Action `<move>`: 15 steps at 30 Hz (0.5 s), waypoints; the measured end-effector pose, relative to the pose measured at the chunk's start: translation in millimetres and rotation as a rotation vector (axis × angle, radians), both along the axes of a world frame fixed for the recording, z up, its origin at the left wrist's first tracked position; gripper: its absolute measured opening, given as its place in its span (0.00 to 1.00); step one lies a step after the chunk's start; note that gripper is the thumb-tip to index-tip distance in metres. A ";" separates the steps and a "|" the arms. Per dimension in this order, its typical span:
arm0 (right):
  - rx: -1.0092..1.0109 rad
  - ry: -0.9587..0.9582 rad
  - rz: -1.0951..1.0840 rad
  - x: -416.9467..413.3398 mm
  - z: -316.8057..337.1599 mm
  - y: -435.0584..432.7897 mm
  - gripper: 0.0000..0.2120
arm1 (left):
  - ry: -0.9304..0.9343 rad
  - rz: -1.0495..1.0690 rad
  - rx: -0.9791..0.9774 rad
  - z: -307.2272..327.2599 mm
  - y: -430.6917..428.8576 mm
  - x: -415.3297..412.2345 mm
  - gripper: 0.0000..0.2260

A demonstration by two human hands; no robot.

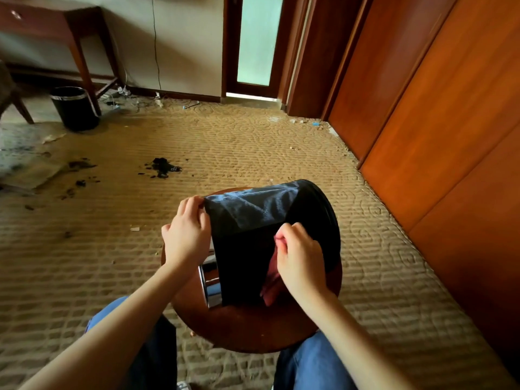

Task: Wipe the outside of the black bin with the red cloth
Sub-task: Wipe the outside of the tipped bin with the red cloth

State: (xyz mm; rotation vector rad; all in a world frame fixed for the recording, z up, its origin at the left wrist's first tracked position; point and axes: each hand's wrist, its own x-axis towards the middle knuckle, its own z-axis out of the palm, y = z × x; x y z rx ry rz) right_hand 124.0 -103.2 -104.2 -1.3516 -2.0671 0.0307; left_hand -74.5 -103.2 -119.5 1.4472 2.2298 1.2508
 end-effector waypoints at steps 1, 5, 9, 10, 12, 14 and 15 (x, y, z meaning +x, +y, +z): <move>0.013 -0.005 0.001 2.1 3.3 5.5 0.08 | 0.017 -0.007 0.007 -1.1 -2.8 1.0 0.15; -0.050 -0.042 -0.208 16.0 24.1 66.3 0.03 | 0.076 -0.045 0.044 -6.7 -23.8 10.2 0.21; -0.161 -0.035 -0.322 19.0 35.6 90.9 0.04 | 0.098 -0.059 0.079 -8.6 -30.0 13.2 0.24; -0.126 -0.035 -0.308 14.2 33.8 82.6 0.04 | 0.085 -0.051 0.074 -7.8 -26.9 11.4 0.24; -0.024 -0.025 -0.241 1.5 24.7 54.5 0.05 | 0.030 -0.031 0.053 -5.3 -16.6 7.2 0.21; 0.042 -0.053 -0.159 -11.1 9.6 19.1 0.08 | -0.034 -0.007 0.040 -3.7 -7.1 3.3 0.20; 0.058 -0.076 -0.118 -16.1 3.6 5.0 0.09 | -0.044 -0.001 0.036 -3.2 -4.1 1.7 0.18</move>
